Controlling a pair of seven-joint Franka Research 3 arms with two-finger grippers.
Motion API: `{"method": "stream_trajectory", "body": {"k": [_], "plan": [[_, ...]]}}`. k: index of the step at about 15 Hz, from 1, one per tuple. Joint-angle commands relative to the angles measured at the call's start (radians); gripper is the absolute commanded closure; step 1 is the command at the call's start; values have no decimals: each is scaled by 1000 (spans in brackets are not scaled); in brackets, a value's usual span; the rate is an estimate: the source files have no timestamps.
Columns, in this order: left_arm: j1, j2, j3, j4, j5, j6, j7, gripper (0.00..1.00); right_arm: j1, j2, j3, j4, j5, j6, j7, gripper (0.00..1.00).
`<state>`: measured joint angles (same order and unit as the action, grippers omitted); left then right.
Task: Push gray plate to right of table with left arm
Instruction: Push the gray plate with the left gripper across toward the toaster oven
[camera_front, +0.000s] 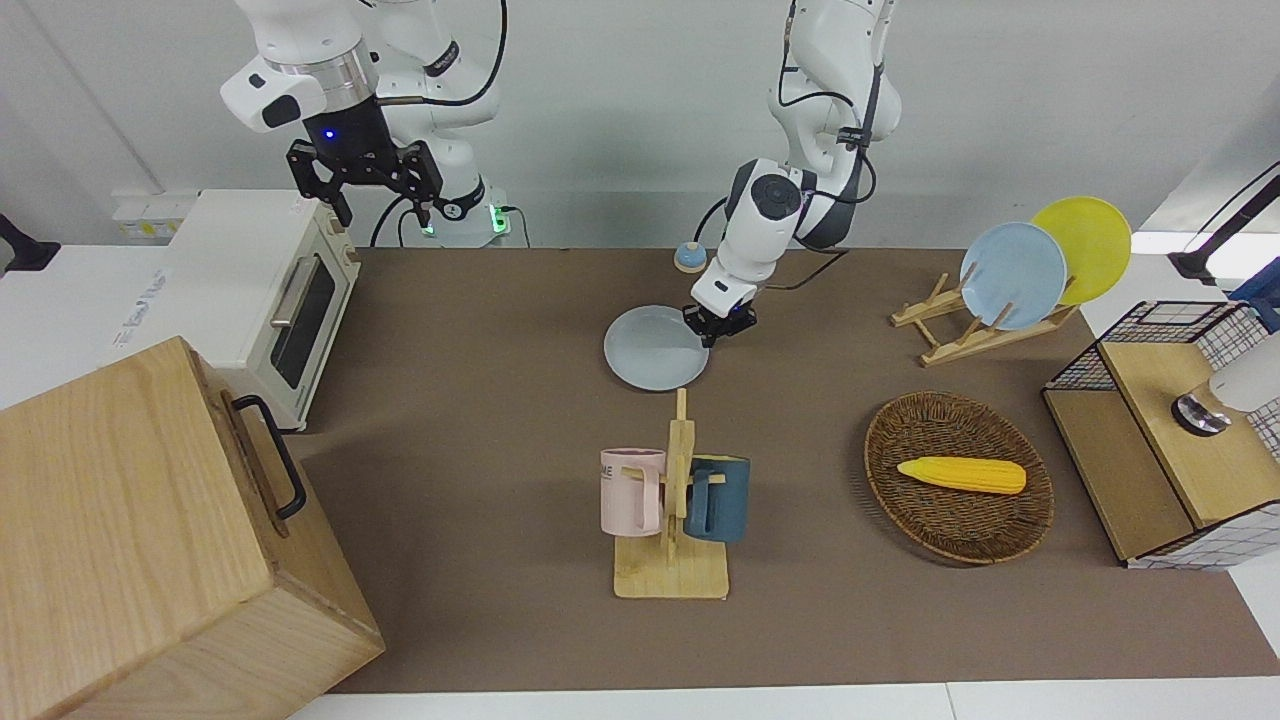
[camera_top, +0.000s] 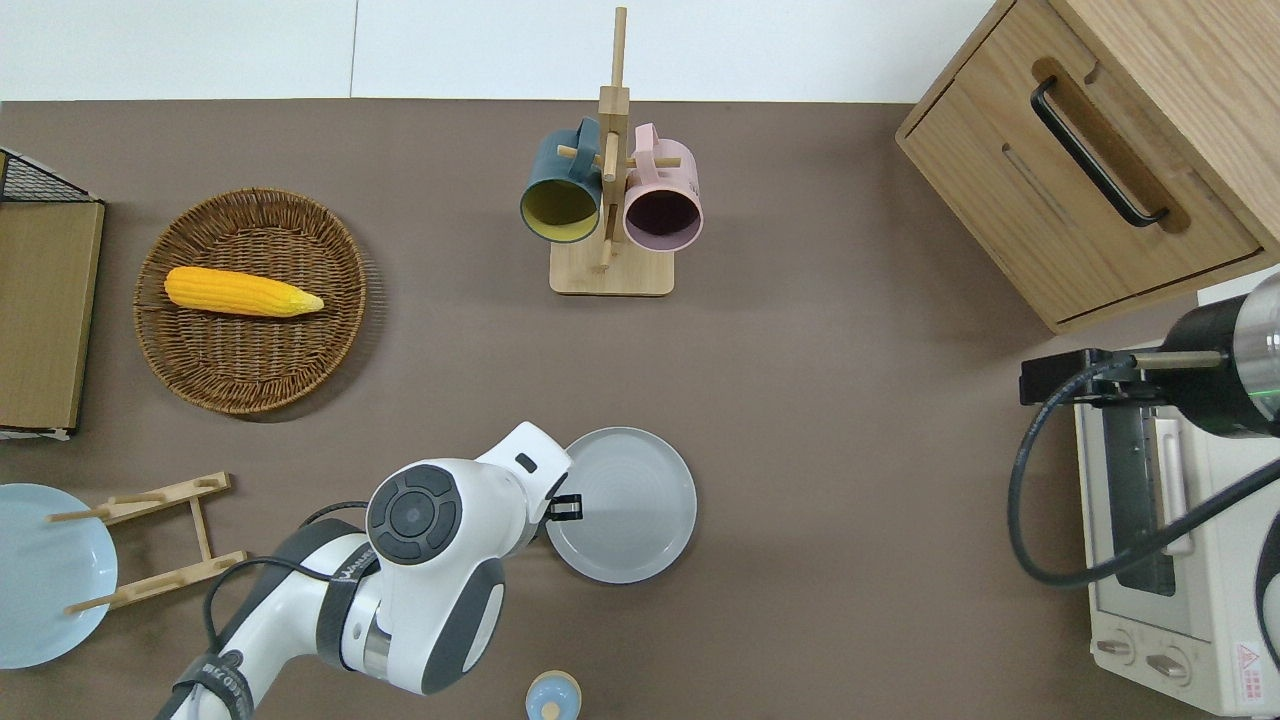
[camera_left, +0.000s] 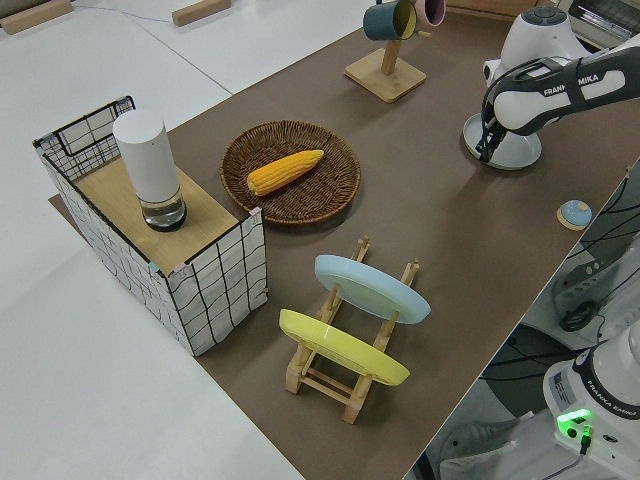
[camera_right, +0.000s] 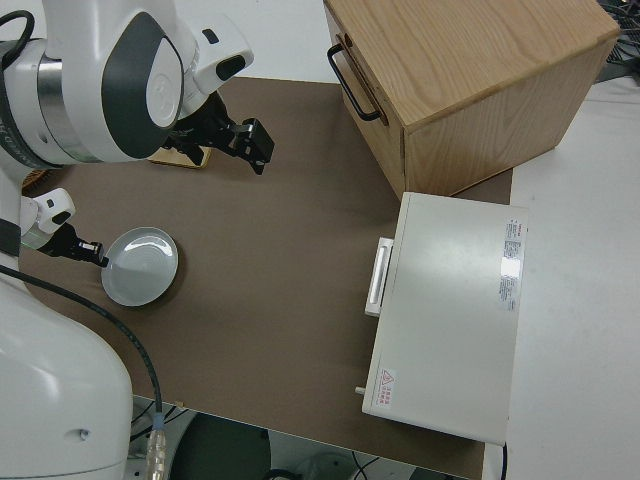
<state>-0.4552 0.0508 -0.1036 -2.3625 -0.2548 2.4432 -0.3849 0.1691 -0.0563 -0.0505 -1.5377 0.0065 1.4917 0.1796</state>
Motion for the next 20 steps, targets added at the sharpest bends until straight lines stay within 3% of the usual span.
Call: {"method": "stream_trajectory", "body": {"k": [1,5,20], "plan": [[-65,102,12,54,-58,57,-12,1000,6,6,-5,10,0,-11,-2,5],[-106,130,12,95,-106,62,-14,1000,6,6,-5,10,0,-11,-2,5],[-295,237,81,258,-165,71,-66,1000,6,6,-5,10,0,-11,-2,5]]}}
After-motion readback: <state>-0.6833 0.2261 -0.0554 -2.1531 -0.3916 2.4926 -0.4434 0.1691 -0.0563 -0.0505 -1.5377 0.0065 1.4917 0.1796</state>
